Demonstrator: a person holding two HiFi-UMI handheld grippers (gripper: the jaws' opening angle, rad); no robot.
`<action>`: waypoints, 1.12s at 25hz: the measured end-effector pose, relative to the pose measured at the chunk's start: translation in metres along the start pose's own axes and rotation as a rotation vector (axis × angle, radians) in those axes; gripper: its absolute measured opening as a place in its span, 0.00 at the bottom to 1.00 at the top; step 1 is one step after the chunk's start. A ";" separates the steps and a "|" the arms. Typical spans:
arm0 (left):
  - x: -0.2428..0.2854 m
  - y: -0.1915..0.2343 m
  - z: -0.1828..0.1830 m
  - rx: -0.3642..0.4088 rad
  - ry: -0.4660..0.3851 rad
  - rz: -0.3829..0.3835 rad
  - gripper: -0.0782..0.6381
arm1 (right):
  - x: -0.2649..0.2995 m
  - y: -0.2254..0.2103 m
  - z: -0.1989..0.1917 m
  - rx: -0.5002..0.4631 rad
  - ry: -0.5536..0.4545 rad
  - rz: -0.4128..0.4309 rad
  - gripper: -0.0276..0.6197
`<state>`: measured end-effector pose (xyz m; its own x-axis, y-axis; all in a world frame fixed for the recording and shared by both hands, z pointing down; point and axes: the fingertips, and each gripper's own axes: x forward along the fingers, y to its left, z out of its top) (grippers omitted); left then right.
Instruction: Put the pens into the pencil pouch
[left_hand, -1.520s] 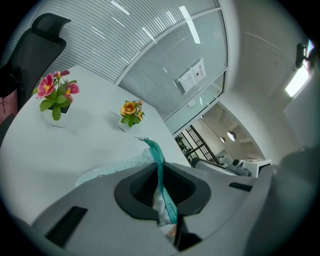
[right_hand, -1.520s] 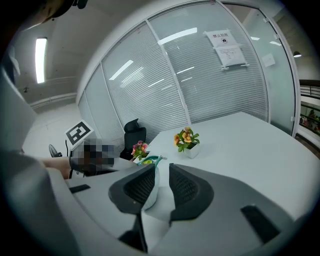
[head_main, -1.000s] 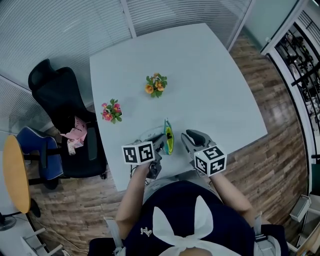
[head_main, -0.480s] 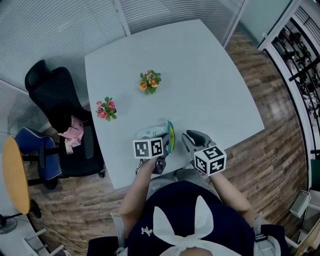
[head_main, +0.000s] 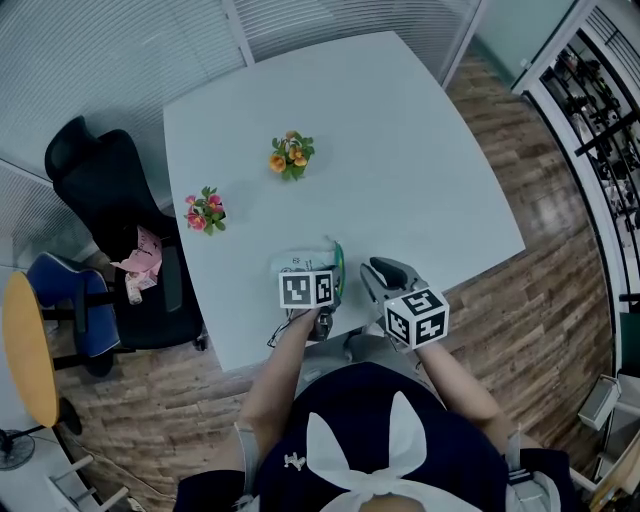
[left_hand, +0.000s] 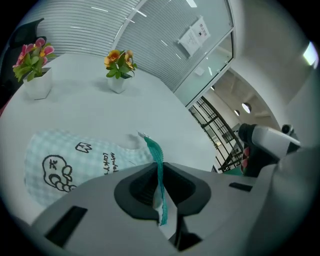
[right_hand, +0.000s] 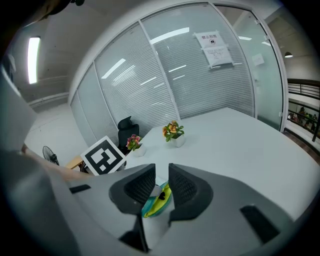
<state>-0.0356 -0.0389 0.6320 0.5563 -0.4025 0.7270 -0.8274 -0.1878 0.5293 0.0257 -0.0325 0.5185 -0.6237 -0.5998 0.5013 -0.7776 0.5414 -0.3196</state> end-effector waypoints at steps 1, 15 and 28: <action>0.002 0.001 -0.002 0.003 0.005 0.005 0.17 | 0.000 0.000 -0.001 0.002 0.000 0.001 0.18; 0.011 -0.004 -0.016 0.028 0.021 0.002 0.18 | -0.015 -0.001 -0.009 0.011 0.008 -0.003 0.18; -0.041 -0.018 0.021 0.052 -0.163 -0.016 0.17 | -0.018 -0.006 -0.005 0.015 -0.011 0.000 0.17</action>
<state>-0.0452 -0.0382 0.5837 0.5530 -0.5385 0.6358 -0.8239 -0.2394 0.5137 0.0418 -0.0224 0.5156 -0.6242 -0.6062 0.4929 -0.7788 0.5324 -0.3315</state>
